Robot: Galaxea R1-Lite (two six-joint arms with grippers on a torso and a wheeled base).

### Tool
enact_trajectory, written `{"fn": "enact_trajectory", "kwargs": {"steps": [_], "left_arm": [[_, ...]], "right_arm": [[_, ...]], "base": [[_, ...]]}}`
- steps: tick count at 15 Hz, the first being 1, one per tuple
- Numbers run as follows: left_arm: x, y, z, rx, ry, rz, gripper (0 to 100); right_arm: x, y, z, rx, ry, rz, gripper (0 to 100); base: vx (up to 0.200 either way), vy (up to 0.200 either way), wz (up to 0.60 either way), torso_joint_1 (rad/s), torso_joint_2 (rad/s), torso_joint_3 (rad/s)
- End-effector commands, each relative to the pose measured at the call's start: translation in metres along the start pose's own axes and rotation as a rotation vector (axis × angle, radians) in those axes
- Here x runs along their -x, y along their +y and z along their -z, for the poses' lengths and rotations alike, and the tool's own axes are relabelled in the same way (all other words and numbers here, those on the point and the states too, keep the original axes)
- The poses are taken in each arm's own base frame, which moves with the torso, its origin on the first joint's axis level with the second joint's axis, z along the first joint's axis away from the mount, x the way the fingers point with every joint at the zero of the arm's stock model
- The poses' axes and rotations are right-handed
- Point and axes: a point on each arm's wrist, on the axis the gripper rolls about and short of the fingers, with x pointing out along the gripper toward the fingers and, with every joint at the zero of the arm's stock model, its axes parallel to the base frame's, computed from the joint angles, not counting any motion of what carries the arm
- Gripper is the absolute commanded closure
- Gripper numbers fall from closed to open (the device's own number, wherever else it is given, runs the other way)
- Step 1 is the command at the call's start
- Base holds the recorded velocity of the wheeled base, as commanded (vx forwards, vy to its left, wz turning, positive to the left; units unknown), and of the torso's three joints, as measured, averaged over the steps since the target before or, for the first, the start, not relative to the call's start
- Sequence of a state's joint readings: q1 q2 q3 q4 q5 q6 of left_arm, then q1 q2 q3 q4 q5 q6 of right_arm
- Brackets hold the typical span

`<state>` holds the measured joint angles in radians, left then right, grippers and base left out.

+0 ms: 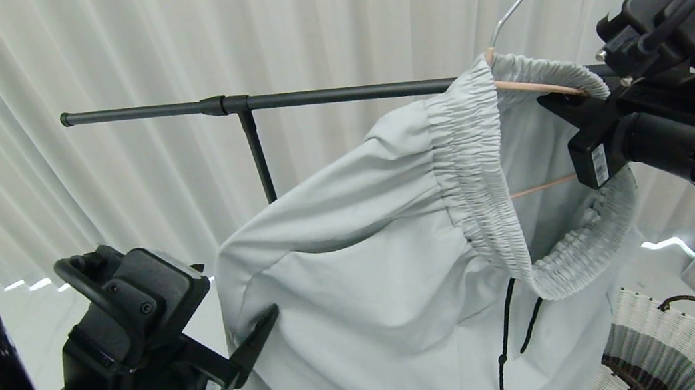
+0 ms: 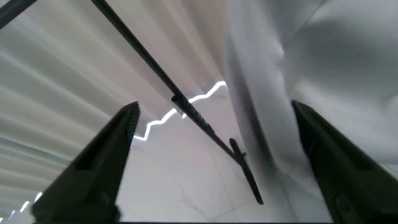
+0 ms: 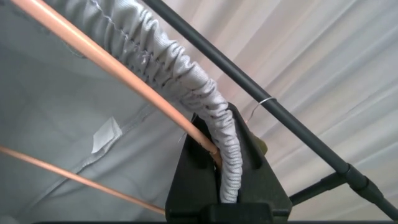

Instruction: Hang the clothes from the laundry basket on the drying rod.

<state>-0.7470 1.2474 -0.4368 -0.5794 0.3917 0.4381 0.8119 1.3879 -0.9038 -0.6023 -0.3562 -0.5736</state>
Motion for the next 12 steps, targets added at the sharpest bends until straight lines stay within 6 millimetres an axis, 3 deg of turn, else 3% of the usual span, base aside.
{"fn": "enact_trajectory", "kwargs": {"steps": [1, 4, 8, 12], "left_arm": [[0.000, 0.000, 0.000, -0.002, 0.000, 0.001, 100], [0.001, 0.005, 0.003, 0.008, 0.011, -0.033, 100], [0.013, 0.032, 0.025, 0.040, 0.081, -0.190, 100], [0.019, 0.032, 0.036, 0.040, 0.108, -0.206, 100]], "right_arm": [[0.001, 0.000, -0.001, -0.001, -0.003, 0.000, 100], [0.002, -0.003, 0.000, -0.002, -0.002, 0.011, 100], [0.005, -0.020, 0.005, 0.005, 0.029, 0.066, 100], [0.005, -0.020, 0.007, 0.008, 0.038, 0.068, 100]], "base": [[0.000, 0.000, 0.00, 0.000, 0.00, 0.000], [0.000, 0.000, 0.00, 0.000, 0.00, 0.000], [0.000, 0.000, 0.00, 0.000, 0.00, 0.000], [0.000, 0.000, 0.00, 0.000, 0.00, 0.000]]}}
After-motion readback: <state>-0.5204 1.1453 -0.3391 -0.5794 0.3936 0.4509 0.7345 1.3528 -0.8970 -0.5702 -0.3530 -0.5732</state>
